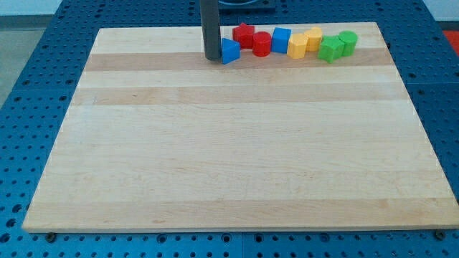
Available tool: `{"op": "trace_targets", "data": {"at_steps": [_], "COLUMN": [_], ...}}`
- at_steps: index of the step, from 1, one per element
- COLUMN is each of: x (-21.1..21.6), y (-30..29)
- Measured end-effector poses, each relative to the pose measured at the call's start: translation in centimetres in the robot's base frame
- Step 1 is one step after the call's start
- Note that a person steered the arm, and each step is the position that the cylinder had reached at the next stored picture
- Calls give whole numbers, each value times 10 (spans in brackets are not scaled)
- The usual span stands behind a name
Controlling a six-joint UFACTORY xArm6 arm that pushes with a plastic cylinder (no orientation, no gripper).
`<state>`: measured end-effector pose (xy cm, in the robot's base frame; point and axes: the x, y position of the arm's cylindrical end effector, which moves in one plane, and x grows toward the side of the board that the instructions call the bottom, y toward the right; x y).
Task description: Place the blue triangle towards the left side of the red star
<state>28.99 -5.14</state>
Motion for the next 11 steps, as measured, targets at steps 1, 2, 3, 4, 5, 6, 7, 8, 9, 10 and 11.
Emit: {"op": "trace_targets", "data": {"at_steps": [1, 2, 3, 4, 5, 6, 7, 8, 9, 10, 11], "x": [56, 98, 74, 53, 46, 31, 28, 21, 19, 8, -5], "y": [-11, 25, 52, 52, 50, 44, 37, 30, 25, 22, 18]}}
